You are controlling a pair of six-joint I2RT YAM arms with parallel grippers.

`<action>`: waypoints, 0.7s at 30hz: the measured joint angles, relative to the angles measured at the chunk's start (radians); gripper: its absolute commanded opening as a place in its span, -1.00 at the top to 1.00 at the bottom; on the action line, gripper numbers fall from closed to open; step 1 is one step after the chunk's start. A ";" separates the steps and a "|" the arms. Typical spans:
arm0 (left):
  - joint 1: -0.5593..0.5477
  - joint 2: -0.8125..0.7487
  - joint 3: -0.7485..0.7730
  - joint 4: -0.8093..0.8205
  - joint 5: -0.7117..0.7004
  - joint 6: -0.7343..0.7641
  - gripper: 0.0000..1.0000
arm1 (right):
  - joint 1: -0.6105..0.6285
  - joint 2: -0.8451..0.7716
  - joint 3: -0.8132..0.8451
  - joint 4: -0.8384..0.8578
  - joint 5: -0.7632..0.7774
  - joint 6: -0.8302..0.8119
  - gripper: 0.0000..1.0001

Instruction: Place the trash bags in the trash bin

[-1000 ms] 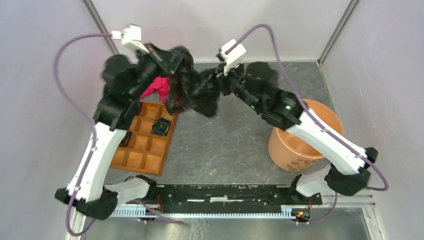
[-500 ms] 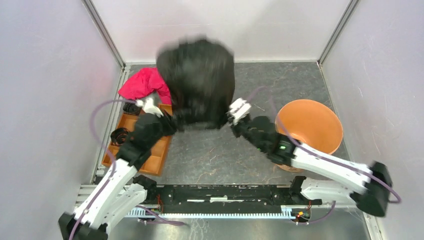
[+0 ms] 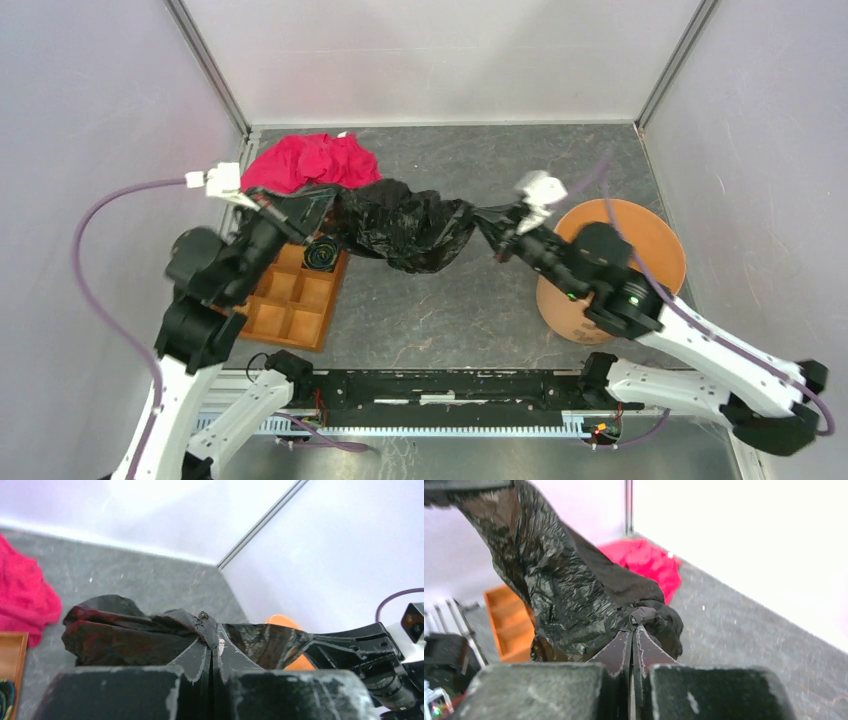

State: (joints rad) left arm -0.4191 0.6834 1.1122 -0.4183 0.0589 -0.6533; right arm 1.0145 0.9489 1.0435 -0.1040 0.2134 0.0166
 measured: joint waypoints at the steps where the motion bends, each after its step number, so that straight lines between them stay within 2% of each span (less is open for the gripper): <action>1: 0.000 -0.017 0.009 0.022 -0.002 0.002 0.96 | 0.000 -0.048 -0.008 0.026 -0.003 0.005 0.99; 5: 0.000 -0.113 -0.057 0.035 -0.009 0.004 0.96 | 0.000 -0.183 -0.116 0.096 0.021 0.036 0.99; 11: 0.000 -0.079 -0.170 -0.111 -0.002 0.004 0.96 | 0.000 -0.125 -0.261 0.003 0.050 0.118 0.99; 17: 0.000 -0.077 -0.087 -0.147 0.023 0.021 0.96 | 0.000 -0.121 -0.261 -0.050 0.012 0.190 0.99; 19: 0.000 -0.076 -0.039 -0.112 0.051 0.027 0.96 | 0.000 -0.118 -0.243 -0.052 0.003 0.215 0.99; 21: 0.000 -0.072 -0.023 -0.059 0.085 0.031 0.96 | 0.000 -0.117 -0.232 -0.051 -0.005 0.238 0.91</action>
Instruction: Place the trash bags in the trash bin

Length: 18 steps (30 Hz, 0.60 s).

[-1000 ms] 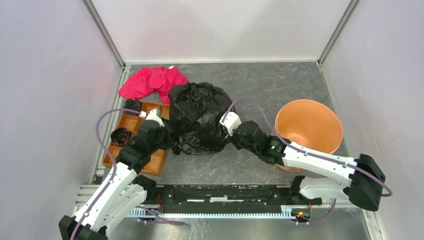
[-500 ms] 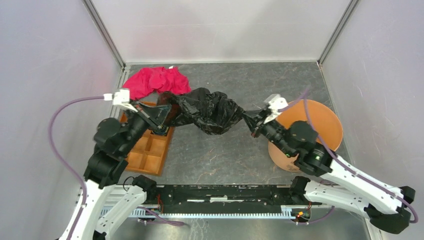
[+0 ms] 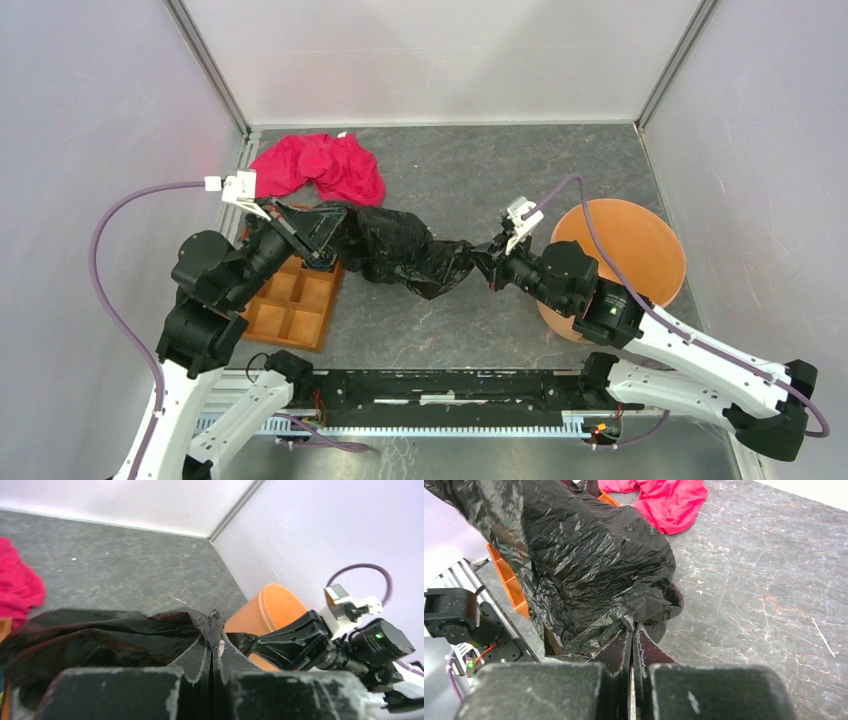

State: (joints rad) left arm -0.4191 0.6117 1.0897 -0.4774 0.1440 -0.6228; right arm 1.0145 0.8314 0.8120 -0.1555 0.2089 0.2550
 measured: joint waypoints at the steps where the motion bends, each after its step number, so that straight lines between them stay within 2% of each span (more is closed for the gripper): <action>1: 0.000 0.004 0.000 0.030 0.024 0.000 0.96 | 0.000 -0.001 0.001 0.002 -0.005 0.014 0.84; 5: 0.000 0.054 -0.041 0.130 0.105 -0.001 0.96 | 0.000 0.001 0.006 -0.010 -0.007 0.038 0.71; 9: 0.000 0.138 -0.123 0.236 0.157 -0.002 0.96 | 0.000 0.025 0.057 -0.063 0.013 0.029 0.27; 11: 0.000 0.177 -0.173 0.292 0.158 -0.008 0.96 | 0.000 0.050 0.097 -0.096 0.034 0.012 0.11; 13: 0.000 0.217 -0.207 0.307 0.136 -0.013 0.96 | 0.000 0.090 0.156 -0.153 0.068 -0.018 -0.07; 18: 0.000 0.306 -0.180 0.318 0.018 0.000 0.96 | 0.000 0.169 0.306 -0.306 0.162 -0.078 -0.58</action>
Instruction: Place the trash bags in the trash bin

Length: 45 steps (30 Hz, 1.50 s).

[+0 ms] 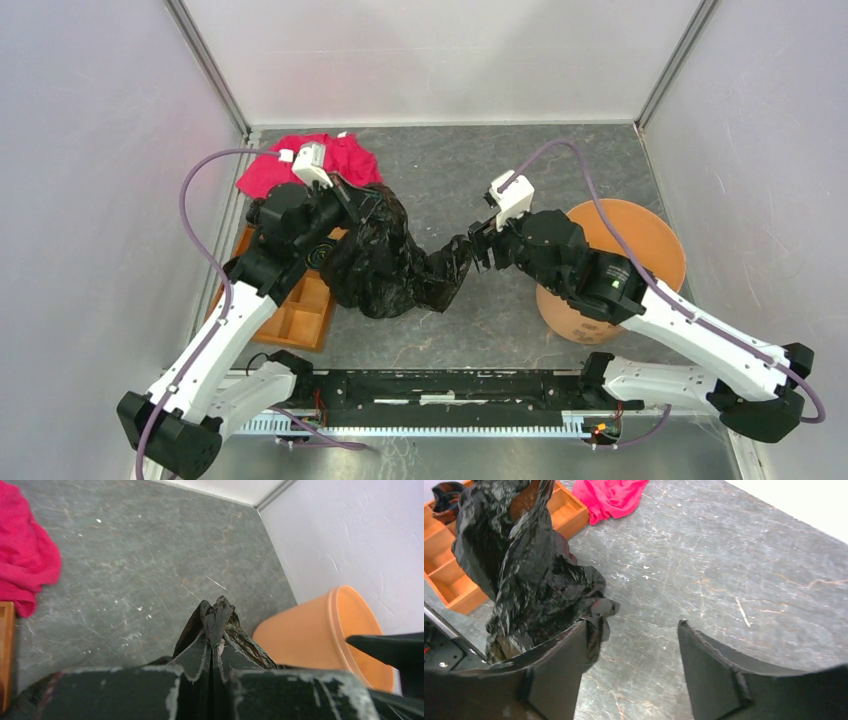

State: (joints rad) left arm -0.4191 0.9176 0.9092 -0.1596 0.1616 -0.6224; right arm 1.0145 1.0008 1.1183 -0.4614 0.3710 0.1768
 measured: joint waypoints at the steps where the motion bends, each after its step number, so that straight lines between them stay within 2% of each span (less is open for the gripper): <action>1: 0.000 0.013 0.008 0.003 -0.016 0.004 0.96 | 0.000 0.000 0.018 -0.024 0.008 -0.003 -0.71; 2: 0.000 0.025 0.014 0.012 -0.035 0.010 0.96 | 0.000 -0.007 0.031 -0.045 0.009 -0.010 -0.87; 4: 0.000 0.038 0.017 0.031 -0.057 0.023 0.96 | 0.000 -0.042 0.038 -0.067 0.006 -0.015 -0.96; 8: 0.000 0.052 0.017 0.072 -0.083 0.066 0.96 | 0.000 -0.135 0.039 -0.112 0.036 -0.018 -0.96; 11: 0.000 0.086 0.016 0.112 -0.076 0.098 0.96 | 0.001 -0.174 0.072 -0.203 0.133 -0.010 -0.96; 16: 0.000 0.170 -0.008 0.202 0.046 0.100 0.96 | 0.000 -0.182 0.123 -0.364 0.292 0.057 -0.96; 24: -0.030 0.190 -0.017 0.209 0.085 0.135 0.96 | 0.000 -0.206 0.075 -0.517 0.286 0.177 -0.96; 30: -0.033 0.159 -0.017 0.206 0.080 0.137 0.96 | 0.000 -0.117 0.011 -0.644 0.313 0.288 -0.42; 34: -0.033 0.133 -0.017 0.198 0.063 0.154 0.96 | 0.000 -0.085 -0.060 -0.653 0.310 0.317 -0.06; 40: -0.035 0.112 0.003 0.114 -0.083 0.155 0.96 | 0.000 -0.161 -0.117 -0.554 0.230 0.259 0.41; 43: -0.035 0.086 0.016 0.079 -0.155 0.155 0.96 | -0.001 -0.172 -0.134 -0.496 0.181 0.212 0.81; 45: -0.035 0.059 0.027 0.063 -0.191 0.156 0.96 | -0.001 -0.154 -0.134 -0.457 0.141 0.180 0.99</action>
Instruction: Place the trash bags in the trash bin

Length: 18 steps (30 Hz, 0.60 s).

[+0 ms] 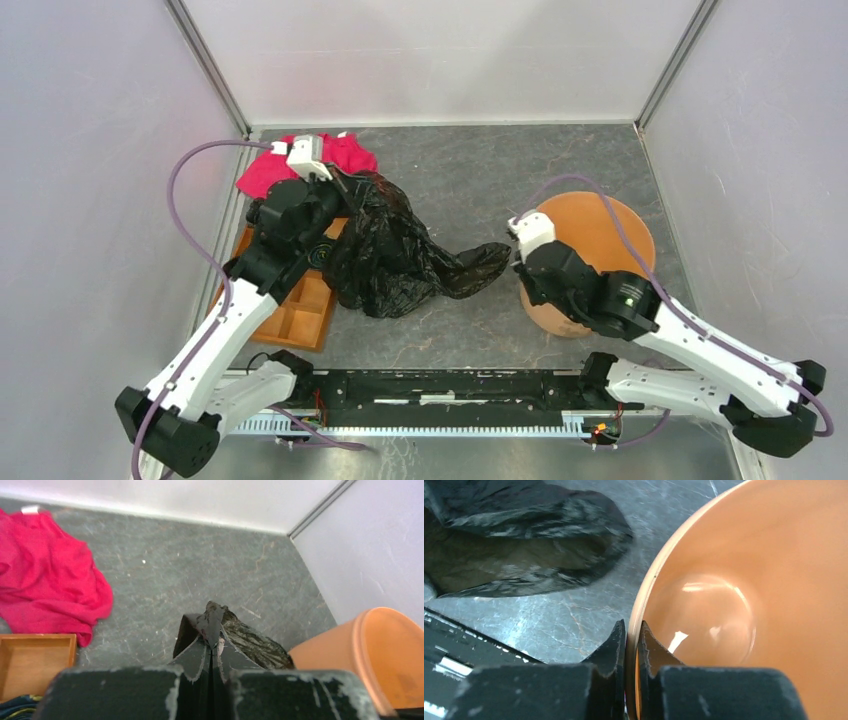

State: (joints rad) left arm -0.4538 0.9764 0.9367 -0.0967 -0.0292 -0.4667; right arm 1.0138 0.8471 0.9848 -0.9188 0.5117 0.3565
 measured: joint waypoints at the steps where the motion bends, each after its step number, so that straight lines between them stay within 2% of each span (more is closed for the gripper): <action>1: 0.000 -0.018 0.013 -0.010 -0.023 0.001 0.96 | 0.000 0.023 0.006 0.019 -0.029 -0.019 0.99; 6: 0.000 -0.075 0.097 -0.048 -0.109 0.035 0.96 | 0.000 0.141 0.044 0.120 -0.119 -0.132 0.99; 10: 0.000 -0.113 0.167 -0.072 -0.176 0.062 0.96 | 0.000 0.176 0.045 0.226 -0.206 -0.181 0.98; 18: 0.000 -0.112 0.328 -0.088 -0.208 0.081 0.96 | 0.000 0.242 0.039 0.393 -0.351 -0.213 0.99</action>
State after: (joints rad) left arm -0.4538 0.8642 1.2644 -0.1844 -0.2375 -0.3859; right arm 1.0142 1.0889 1.0233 -0.5262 0.1612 0.1432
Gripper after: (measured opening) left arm 0.029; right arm 0.077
